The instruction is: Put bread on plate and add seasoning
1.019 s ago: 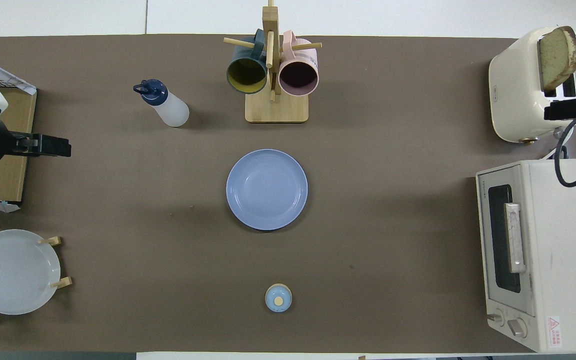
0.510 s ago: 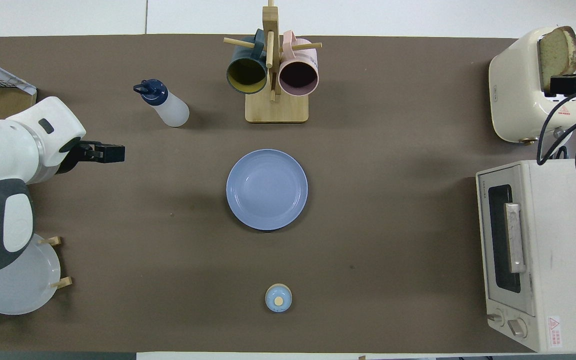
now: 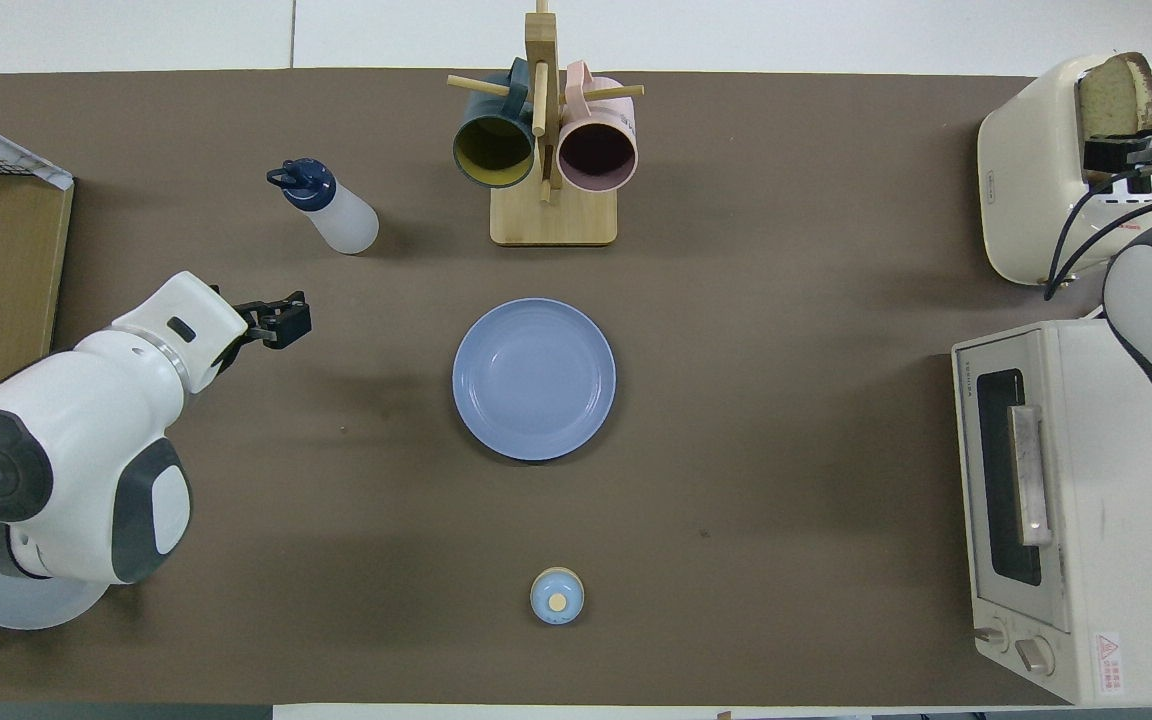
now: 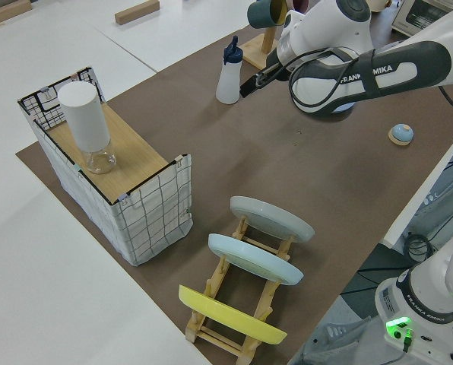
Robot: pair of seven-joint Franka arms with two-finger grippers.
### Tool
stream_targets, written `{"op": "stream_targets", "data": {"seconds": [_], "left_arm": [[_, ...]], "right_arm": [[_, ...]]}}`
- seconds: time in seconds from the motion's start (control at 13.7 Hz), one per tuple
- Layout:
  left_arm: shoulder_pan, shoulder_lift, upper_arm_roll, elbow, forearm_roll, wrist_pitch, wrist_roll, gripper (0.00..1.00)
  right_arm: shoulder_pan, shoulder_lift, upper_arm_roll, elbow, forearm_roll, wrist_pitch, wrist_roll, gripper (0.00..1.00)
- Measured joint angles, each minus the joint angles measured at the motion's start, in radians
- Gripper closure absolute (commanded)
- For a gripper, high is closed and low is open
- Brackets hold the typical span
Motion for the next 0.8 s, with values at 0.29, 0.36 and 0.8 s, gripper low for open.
{"op": "stream_targets", "data": {"seconds": [0.29,0.36,0.8], "left_arm": [[-0.017,0.119,0.000,-0.045,0.000,0.269,-0.017,0.00],[-0.021,0.139,0.000,-0.045,0.000,0.301,-0.018,0.00],[-0.086,0.287,0.002,-0.038,-0.082,0.501,-0.024,0.00]], "right_arm": [[-0.002,0.000,0.000,0.007,-0.045,0.000,-0.066,1.00],[-0.004,0.000,0.000,0.009,-0.051,0.000,-0.112,1.00],[0.002,0.003,0.003,0.030,-0.053,-0.003,-0.133,1.00]]}}
